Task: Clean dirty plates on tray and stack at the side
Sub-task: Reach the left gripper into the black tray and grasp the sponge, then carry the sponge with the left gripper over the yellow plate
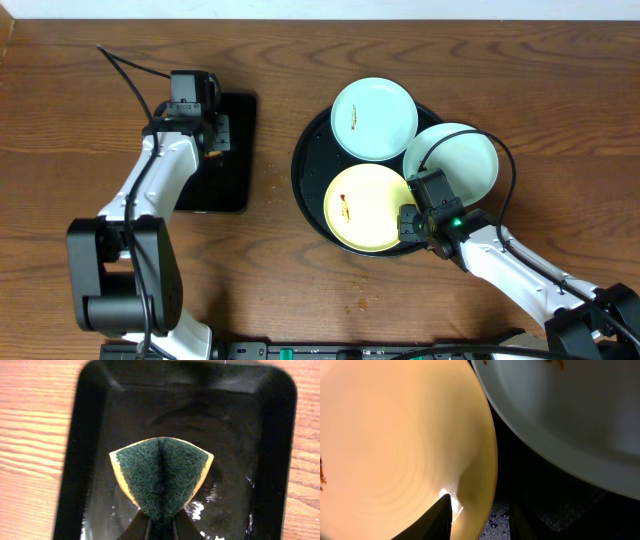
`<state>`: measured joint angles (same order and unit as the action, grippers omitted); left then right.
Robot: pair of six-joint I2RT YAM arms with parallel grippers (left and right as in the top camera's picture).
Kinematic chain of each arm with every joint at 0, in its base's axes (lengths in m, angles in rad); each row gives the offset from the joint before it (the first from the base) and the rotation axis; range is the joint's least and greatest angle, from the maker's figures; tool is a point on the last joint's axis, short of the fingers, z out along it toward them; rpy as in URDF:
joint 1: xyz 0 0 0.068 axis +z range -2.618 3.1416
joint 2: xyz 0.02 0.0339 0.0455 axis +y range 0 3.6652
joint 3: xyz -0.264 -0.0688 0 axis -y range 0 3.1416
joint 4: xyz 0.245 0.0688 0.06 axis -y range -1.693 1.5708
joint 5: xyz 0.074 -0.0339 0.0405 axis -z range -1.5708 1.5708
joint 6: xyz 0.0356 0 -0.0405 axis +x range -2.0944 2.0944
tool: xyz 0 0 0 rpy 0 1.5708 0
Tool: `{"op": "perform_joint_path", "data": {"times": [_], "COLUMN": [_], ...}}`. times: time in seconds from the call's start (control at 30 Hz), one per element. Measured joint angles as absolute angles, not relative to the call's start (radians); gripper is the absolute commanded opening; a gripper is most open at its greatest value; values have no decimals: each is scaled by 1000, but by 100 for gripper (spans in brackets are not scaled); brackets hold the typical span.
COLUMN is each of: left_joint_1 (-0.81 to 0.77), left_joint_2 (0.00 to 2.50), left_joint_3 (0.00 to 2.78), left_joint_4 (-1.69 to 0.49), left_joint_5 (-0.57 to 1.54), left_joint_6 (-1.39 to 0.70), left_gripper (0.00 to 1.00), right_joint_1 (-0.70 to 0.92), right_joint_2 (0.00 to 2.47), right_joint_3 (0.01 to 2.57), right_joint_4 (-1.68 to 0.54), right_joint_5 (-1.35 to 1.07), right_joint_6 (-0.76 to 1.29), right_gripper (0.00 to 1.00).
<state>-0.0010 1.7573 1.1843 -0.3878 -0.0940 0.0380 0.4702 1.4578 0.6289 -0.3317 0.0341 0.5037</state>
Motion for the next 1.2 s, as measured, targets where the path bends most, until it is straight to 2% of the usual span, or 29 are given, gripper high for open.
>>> {"op": "perform_joint_path", "data": {"times": [0.1,0.17,0.27,0.33,0.53,0.73,0.83,1.1,1.13,1.2], "left_joint_1": [-1,-1,-1,-1,-1,-1,-1,-2,-2,-2], "left_joint_2": [1757,1758,1758,1758,1741,1617,1573,1600,1601,1602], "left_joint_3": [1184,1184,1184,1184,1184,1184,1184,1171,1168,1164], "left_joint_4": [-406,-416,-416,-414,-414,-382,-444,-461,-464,-462], "left_joint_5": [-102,-105,-108,-109,-108,-108,-108,-118,-109,-68], "left_joint_6": [38,38,38,38,38,38,35,30,30,31], "left_gripper": [8,8,7,7,7,7,7,7,7,7], "right_joint_1": [470,470,470,470,470,470,470,470,470,470], "right_joint_2": [1458,1458,1458,1458,1458,1458,1458,1458,1458,1458], "right_joint_3": [629,629,629,629,629,629,629,629,629,629], "right_joint_4": [-332,-332,-331,-331,-331,-326,-324,-317,-317,-315], "right_joint_5": [34,34,36,37,37,37,37,37,37,38], "right_joint_6": [504,504,506,504,503,503,503,503,503,498], "right_gripper": [36,42,76,81,80,78,77,78,76,62]}}
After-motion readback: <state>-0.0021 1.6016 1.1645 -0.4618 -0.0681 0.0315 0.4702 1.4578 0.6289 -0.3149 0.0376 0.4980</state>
